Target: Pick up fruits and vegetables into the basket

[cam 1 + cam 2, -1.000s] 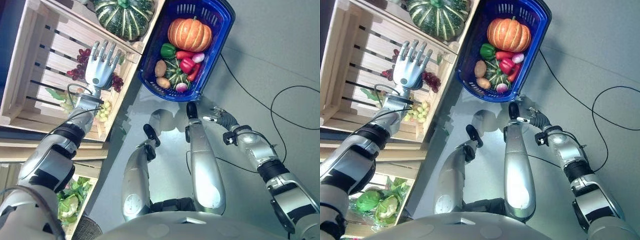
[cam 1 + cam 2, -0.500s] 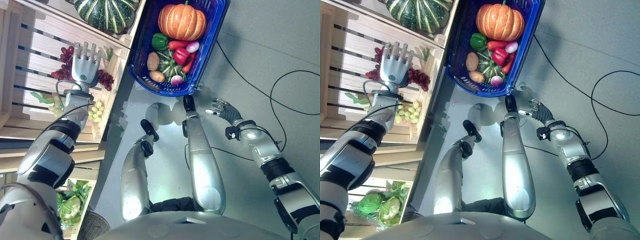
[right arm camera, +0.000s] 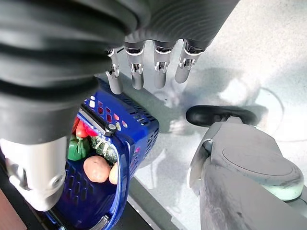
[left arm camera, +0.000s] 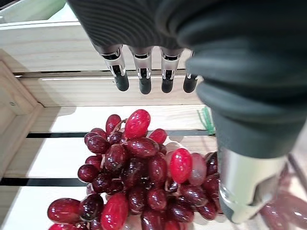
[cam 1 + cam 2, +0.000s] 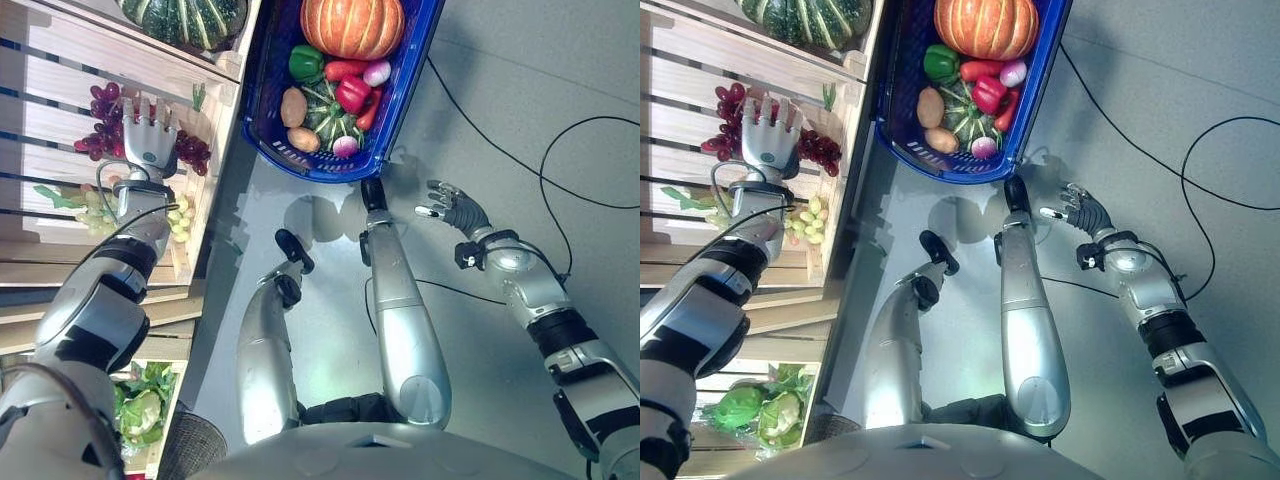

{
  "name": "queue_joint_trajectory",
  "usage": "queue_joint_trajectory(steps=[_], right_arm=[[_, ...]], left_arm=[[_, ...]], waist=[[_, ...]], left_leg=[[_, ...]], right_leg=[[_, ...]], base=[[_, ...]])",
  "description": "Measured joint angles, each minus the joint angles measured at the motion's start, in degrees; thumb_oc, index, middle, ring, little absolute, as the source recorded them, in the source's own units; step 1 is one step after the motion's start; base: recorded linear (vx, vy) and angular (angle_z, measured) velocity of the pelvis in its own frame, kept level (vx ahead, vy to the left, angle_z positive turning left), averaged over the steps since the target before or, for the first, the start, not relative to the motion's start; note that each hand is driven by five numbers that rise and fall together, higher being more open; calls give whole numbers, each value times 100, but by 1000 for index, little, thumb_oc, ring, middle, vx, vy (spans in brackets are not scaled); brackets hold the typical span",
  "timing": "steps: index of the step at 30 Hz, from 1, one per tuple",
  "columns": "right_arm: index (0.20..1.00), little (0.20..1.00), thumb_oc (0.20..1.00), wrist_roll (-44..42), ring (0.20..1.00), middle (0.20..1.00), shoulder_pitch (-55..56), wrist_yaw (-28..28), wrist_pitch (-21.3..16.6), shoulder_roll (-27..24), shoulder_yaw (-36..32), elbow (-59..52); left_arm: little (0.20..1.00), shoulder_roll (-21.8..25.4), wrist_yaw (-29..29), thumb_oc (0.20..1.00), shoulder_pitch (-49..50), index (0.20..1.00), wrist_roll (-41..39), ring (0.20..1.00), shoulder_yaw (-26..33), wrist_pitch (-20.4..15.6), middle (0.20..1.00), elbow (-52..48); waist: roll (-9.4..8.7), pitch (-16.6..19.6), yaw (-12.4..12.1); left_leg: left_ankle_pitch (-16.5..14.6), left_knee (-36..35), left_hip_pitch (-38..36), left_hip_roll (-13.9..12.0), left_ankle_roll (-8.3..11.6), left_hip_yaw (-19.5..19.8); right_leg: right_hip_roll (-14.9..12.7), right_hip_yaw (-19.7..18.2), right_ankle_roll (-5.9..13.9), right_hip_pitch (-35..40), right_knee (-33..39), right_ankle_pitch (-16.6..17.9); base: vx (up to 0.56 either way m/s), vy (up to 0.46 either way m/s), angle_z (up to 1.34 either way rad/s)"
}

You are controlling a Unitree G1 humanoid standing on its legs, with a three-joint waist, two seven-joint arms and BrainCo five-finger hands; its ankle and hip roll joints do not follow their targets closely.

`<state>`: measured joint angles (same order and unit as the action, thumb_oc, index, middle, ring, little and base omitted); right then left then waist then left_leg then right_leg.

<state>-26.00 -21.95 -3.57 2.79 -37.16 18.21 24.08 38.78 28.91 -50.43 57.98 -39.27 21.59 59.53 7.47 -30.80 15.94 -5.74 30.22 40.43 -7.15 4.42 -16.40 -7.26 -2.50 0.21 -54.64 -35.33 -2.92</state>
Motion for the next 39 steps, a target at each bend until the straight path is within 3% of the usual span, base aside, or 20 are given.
queue_joint_trajectory(steps=[13, 28, 39], right_arm=[[1000, 1000, 1000, -113, 1000, 1000, -104, 103, -221, -3, -1, -5], [1000, 1000, 1000, -289, 1000, 1000, -120, 192, -437, -6, 10, -8], [1000, 1000, 1000, -439, 1000, 1000, -121, 197, -448, -8, 4, -12]], left_arm=[[1000, 4, 191, 1000, -418, 1000, 246, 1000, -20, 707, 1000, 81], [1000, 5, -120, 1000, -748, 1000, 220, 1000, -229, 735, 1000, 439], [1000, 4, -958, 1000, -698, 1000, -502, 1000, -356, 778, 1000, 685]], waist=[[-4, -3, 18], [-9, -6, 48], [-9, -6, 88]], left_leg=[[-117, 347, 517, -75, -18, 19], [-187, 542, 944, -75, -11, 121], [-210, 539, 1027, -74, -11, 115]], right_leg=[[21, -27, 0, -448, -178, 0], [37, -41, -2, -826, -275, 0], [50, -81, 1, -920, -278, 1]], base=[[0, 0, 0], [0, 2, 0], [-4, 27, -1]])
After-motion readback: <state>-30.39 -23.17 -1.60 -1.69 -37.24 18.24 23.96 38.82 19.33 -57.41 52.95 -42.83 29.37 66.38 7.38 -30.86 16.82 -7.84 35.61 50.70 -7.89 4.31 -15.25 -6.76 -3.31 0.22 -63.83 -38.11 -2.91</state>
